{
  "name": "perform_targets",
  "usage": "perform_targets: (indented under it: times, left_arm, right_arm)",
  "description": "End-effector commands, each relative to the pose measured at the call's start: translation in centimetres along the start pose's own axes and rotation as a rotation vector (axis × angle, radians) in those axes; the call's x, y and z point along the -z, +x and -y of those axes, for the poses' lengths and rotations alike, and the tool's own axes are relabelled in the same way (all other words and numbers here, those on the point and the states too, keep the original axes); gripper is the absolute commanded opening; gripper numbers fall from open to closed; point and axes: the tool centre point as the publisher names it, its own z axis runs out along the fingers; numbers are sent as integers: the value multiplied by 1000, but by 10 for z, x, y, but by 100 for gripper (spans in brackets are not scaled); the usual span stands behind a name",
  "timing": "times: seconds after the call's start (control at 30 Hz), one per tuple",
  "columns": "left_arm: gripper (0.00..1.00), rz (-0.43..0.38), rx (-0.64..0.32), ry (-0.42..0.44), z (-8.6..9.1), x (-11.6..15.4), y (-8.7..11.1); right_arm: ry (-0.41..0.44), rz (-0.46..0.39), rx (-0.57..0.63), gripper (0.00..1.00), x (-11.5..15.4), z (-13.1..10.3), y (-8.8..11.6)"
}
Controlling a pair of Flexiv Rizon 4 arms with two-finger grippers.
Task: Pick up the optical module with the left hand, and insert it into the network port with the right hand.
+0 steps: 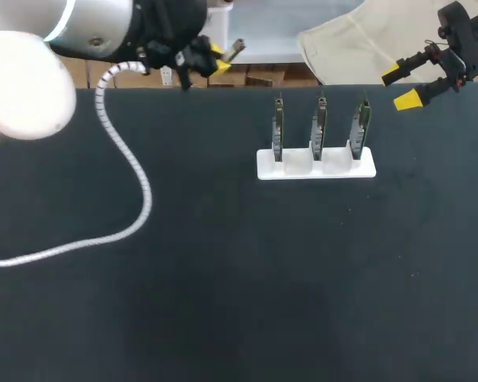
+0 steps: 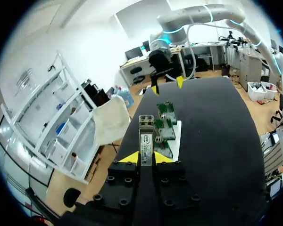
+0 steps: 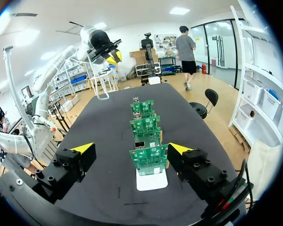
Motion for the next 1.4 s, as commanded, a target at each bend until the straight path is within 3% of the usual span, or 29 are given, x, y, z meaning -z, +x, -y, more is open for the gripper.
perform_targets:
  times: [0.03, 0.07, 0.23, 0.5, 0.9, 1.13, 1.4]
  left_arm:
    - [0, 113, -8, 36, -10, -28, -20]
    - [0, 161, 2, 49, -11, -32, -26]
    - [0, 239, -7, 74, -18, -44, -48]
    - [0, 335, 34, 118, -27, -65, -58]
    - [0, 500, 64, 233, -22, -108, -98]
    - [0, 548, 91, 318, -5, -131, -112]
    - [0, 530, 178, 346, 4, -149, -108]
  right_arm:
    - [5, 0, 2, 100, 0, -2, 0]
    - [5, 0, 2, 100, 0, -2, 0]
    - [5, 0, 2, 100, 0, -2, 0]
    - [5, 0, 2, 100, 0, -2, 0]
    - [5, 0, 2, 100, 0, -2, 0]
    - [5, 0, 2, 100, 0, -2, 0]
    - [5, 0, 2, 100, 0, -2, 0]
